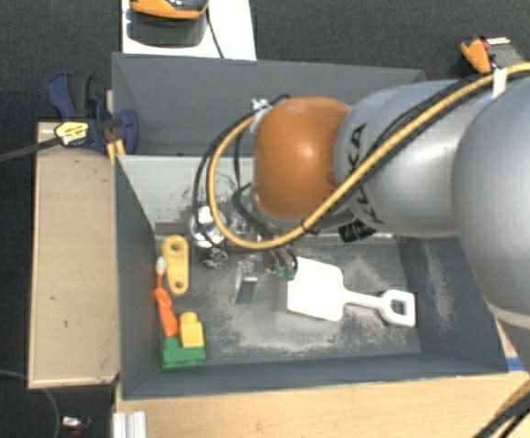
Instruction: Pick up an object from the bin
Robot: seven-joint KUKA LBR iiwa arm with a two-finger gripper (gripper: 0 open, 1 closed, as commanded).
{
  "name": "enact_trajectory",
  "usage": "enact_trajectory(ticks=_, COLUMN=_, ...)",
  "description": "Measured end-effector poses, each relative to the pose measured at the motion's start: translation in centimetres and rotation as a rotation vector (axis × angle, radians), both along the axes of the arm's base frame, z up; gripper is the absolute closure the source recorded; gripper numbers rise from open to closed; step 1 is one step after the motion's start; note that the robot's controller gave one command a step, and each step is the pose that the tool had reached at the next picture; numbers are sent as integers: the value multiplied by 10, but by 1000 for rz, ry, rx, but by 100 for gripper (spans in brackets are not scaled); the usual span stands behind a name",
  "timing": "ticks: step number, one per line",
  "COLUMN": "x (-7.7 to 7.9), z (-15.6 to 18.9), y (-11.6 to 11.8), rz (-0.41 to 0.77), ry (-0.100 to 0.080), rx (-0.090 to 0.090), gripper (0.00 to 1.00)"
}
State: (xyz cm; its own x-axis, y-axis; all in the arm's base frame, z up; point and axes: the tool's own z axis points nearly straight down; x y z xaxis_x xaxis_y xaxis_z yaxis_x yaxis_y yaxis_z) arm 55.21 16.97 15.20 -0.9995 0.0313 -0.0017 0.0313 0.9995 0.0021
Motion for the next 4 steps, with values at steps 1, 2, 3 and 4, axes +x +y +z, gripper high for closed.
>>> enact_trajectory(ticks=1, x=-22, z=14, y=-14, rz=-16, ry=-6, rx=0, gripper=0)
enact_trajectory(ticks=2, x=-14, z=16, y=-52, rz=63, ry=-5, rx=1, gripper=0)
enact_trajectory(ticks=3, x=-35, z=8, y=-60, rz=-26, ry=-7, rx=2, gripper=0)
enact_trajectory(ticks=4, x=-64, z=-5, y=-76, rz=44, ry=-6, rx=-1, gripper=0)
